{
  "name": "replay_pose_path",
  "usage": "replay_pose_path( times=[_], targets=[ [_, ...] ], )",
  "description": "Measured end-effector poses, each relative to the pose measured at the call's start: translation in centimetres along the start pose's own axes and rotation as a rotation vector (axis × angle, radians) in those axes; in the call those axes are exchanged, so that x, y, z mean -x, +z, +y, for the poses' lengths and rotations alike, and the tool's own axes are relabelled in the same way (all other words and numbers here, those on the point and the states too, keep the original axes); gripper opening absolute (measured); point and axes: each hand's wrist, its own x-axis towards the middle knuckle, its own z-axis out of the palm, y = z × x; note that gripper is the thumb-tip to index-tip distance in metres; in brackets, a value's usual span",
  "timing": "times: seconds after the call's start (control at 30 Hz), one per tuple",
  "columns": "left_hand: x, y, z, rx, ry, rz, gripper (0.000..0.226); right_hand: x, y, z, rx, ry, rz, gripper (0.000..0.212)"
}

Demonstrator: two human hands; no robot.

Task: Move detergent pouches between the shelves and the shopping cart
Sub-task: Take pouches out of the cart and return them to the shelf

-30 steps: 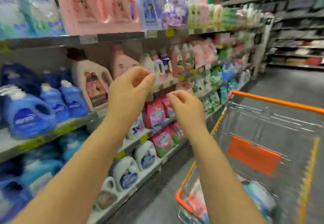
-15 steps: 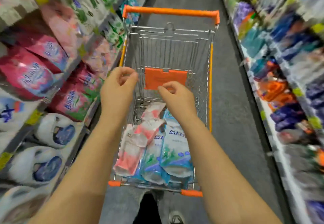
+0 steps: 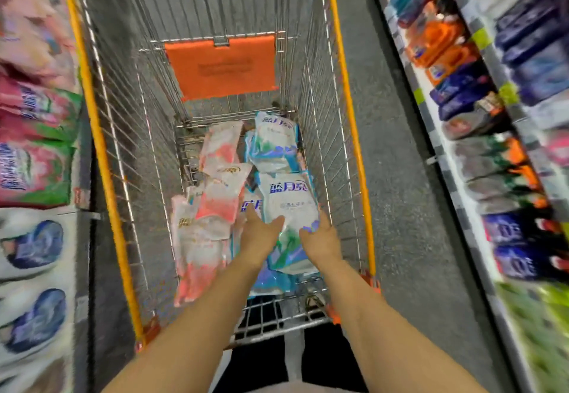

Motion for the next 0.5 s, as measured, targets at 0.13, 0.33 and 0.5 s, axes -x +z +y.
replay_pose_path(
  times=[0.13, 0.33, 0.5],
  targets=[
    [-1.7, 2.6, -1.2, 0.081, -0.178, 0.023, 0.059, -0.6, 0.7, 2.2, 0.044, 0.05, -0.02, 0.055],
    [-4.3, 2.6, -1.4, -0.009, -0.274, -0.024, 0.042, -1.8, 0.6, 1.9, 0.084, 0.112, -0.053, 0.052],
    [-3.2, 2.8, 2.1, -0.253, -0.067, 0.032, 0.031, -1.9, -0.6, 1.5, -0.17, 0.165, -0.192, 0.051]
  ],
)
